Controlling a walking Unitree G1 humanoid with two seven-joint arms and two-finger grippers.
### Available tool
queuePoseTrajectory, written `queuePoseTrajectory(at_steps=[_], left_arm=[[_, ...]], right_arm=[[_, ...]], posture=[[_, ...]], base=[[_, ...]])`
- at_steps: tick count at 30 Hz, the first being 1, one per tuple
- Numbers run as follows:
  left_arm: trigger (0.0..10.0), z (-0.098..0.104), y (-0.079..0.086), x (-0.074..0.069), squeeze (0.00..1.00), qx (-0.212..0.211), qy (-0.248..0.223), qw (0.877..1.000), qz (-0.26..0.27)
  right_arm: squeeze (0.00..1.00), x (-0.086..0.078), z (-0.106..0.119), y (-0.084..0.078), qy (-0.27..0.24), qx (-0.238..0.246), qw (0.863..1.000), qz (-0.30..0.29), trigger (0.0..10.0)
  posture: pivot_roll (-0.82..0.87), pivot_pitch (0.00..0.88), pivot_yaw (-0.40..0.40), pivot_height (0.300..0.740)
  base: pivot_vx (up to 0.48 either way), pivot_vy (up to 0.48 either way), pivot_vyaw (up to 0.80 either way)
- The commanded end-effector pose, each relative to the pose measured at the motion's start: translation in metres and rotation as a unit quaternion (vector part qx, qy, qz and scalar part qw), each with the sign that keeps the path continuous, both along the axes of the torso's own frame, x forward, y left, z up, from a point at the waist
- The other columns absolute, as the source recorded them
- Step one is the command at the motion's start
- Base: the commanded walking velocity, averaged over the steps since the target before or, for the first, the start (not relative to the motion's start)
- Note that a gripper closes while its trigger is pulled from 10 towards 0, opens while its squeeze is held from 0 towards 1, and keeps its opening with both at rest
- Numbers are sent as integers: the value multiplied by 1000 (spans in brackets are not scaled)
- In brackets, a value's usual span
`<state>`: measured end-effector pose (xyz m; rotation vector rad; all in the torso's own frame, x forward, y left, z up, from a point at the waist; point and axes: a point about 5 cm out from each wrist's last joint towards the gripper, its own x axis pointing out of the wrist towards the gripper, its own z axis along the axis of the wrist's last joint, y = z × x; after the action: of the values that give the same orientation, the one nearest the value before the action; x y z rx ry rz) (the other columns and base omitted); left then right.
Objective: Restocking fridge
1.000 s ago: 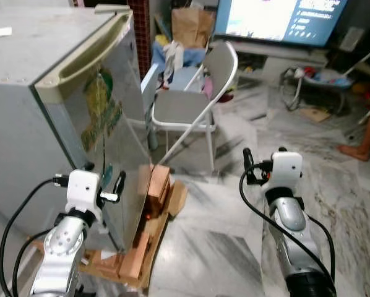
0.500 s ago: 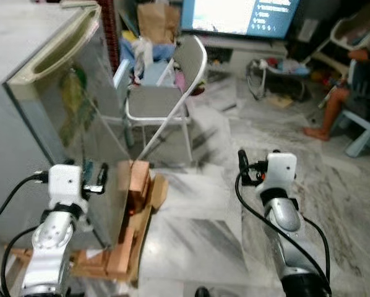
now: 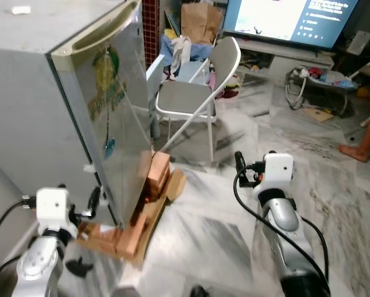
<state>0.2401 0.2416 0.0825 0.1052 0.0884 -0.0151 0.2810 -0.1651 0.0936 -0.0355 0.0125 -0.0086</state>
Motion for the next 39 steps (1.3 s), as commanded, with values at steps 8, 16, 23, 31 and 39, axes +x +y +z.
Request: queuePoseTrajectory(at_steps=[8,16,23,31,39], left_arm=[[10000,8,8,26,0,14,-22,999,35],[10000,17,11,49,0,9,-40,998,45],[10000,28,6,77,0,5,-62,996,58],[10000,38,-3,105,0,-14,-62,997,42],[10000,45,-20,121,0,-8,-61,998,13]], right_arm=[[0,6,8,3,-9,3,1000,9,10000],[0,5,10,2,-12,1,1000,8,10000],[0,4,11,3,-12,-1,1000,10,10000],[0,-3,14,-4,-13,-14,1000,7,10000],[0,-6,15,-8,-13,-19,1000,4,10000]], posture=[[114,49,-76,740],[102,48,-76,740],[89,50,-79,740],[45,61,-72,740],[24,55,-69,740]], base=[[0,0,0],[0,0,0],[0,0,0],[0,0,0],[0,0,0]])
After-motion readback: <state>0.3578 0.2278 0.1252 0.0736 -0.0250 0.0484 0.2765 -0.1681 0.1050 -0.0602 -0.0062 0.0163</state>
